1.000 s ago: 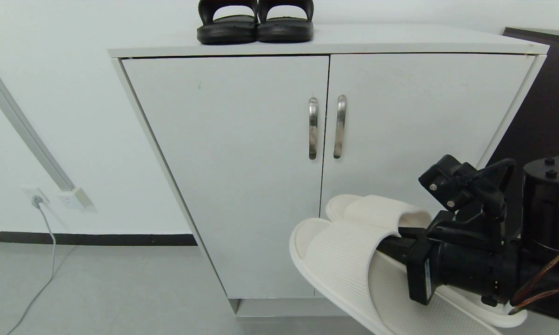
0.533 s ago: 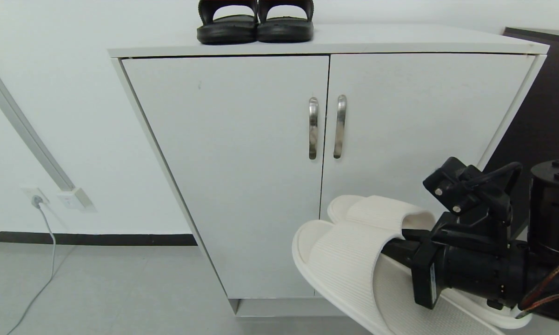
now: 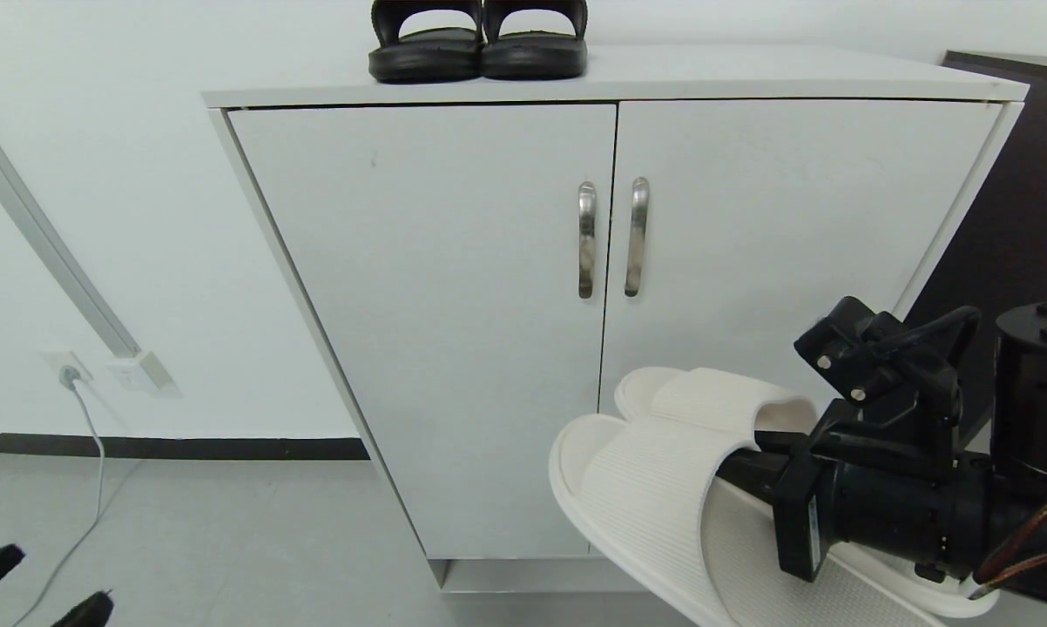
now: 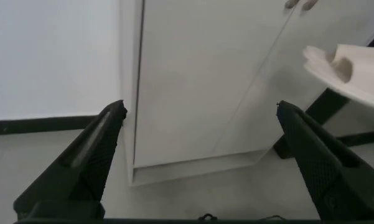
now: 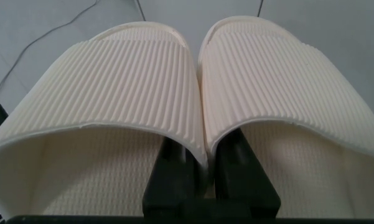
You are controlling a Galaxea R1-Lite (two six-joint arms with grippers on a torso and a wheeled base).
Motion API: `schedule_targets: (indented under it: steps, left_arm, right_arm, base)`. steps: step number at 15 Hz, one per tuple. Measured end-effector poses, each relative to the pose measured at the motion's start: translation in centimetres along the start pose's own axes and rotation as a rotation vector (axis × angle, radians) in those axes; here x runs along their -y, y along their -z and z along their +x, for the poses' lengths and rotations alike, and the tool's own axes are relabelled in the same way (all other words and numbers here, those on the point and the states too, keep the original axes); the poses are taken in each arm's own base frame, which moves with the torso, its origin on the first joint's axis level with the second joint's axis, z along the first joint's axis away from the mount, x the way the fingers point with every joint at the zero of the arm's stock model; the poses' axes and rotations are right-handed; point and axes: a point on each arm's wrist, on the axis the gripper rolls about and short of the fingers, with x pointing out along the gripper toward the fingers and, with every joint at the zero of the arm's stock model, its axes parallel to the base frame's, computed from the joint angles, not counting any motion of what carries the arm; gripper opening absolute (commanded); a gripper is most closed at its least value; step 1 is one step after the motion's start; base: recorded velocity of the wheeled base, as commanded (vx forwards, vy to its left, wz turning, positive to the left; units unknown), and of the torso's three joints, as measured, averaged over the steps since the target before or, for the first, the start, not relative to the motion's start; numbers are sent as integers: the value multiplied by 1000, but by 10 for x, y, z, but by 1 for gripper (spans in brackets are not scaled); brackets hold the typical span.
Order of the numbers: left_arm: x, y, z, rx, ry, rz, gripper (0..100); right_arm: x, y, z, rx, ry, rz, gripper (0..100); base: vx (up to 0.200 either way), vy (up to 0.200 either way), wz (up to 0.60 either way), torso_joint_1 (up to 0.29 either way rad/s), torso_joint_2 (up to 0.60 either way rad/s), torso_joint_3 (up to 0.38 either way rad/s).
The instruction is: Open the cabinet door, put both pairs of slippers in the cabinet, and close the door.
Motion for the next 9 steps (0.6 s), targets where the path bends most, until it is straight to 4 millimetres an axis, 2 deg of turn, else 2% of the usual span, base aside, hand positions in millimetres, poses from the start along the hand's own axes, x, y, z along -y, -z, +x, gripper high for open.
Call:
schedule_targets:
  steps: [4,6,9]
  left_arm:
    - [3,-34,57,-11,137,6,100]
    - [15,-53,84,-9,198,15,100]
    - [47,-81,117,13,295,23,100]
  right_arm:
    - [0,0,0,-1,0,1,0]
    - [0,0,0,-2,0,1,0]
    - [0,1,2,-8,-1,1,0]
  base:
    - [0,0,0,0,0,0]
    - [0,0,0,0,0,0]
    - [0,0,0,0,0,0]
